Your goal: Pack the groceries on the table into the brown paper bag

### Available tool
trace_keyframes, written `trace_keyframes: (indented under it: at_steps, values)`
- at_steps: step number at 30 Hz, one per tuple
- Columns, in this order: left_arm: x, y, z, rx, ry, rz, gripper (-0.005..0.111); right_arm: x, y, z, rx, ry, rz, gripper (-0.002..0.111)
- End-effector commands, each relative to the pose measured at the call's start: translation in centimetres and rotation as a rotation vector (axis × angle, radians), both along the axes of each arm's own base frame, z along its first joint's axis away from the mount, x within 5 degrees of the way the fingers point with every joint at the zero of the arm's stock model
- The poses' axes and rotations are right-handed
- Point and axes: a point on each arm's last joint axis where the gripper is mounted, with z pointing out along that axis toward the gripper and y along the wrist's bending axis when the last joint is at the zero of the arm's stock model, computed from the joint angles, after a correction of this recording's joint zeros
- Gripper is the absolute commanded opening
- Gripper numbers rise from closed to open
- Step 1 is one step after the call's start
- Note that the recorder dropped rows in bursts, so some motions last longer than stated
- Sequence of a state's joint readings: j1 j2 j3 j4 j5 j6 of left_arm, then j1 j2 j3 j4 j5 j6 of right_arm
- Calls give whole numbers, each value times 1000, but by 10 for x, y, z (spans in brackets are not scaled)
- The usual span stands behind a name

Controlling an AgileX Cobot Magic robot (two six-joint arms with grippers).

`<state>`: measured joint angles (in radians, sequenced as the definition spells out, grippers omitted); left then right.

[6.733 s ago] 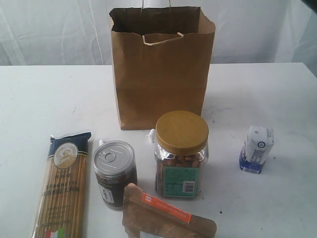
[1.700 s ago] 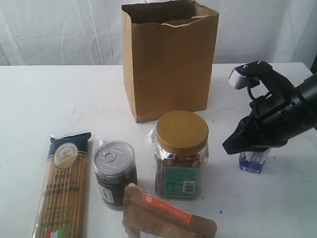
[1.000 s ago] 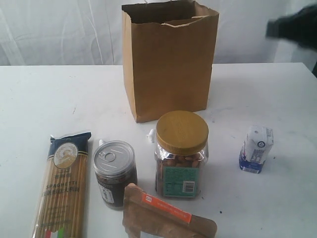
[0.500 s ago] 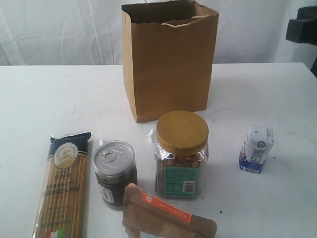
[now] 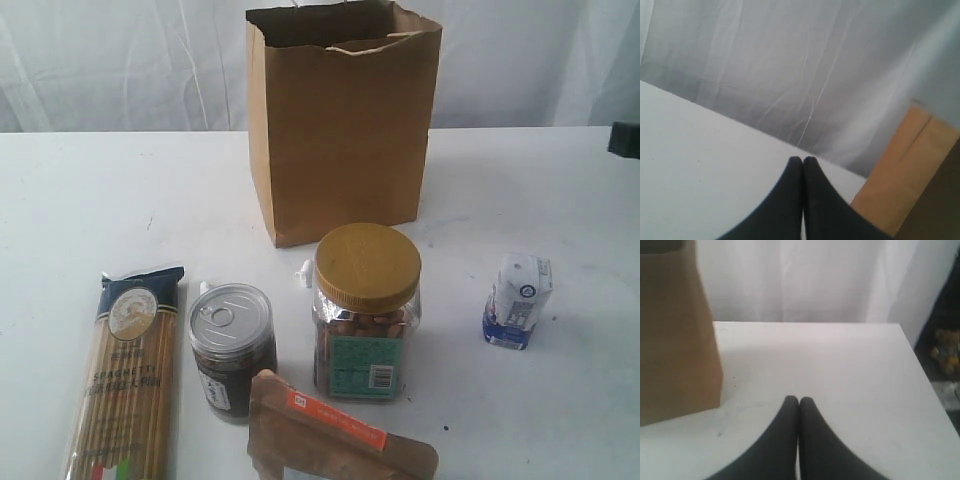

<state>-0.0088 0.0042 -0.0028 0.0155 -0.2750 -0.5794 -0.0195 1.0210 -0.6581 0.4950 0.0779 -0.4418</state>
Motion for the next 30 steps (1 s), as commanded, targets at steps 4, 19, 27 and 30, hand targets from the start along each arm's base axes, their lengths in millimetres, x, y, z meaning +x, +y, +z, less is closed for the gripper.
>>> trace_keyframes:
  at_steps: [4,19,27,30]
  values:
    - [-11,7,30,-109,-361,43,0,-8,-16,1,172,8,-127,0]
    - [132,-6,87,508,338,-62,0,-26,0,-19,101,305,66,0]
    - [139,-74,49,742,110,-969,0,-33,5,-27,99,414,130,0]
    - [135,-76,31,785,140,-1067,0,-37,6,-35,98,455,145,0]
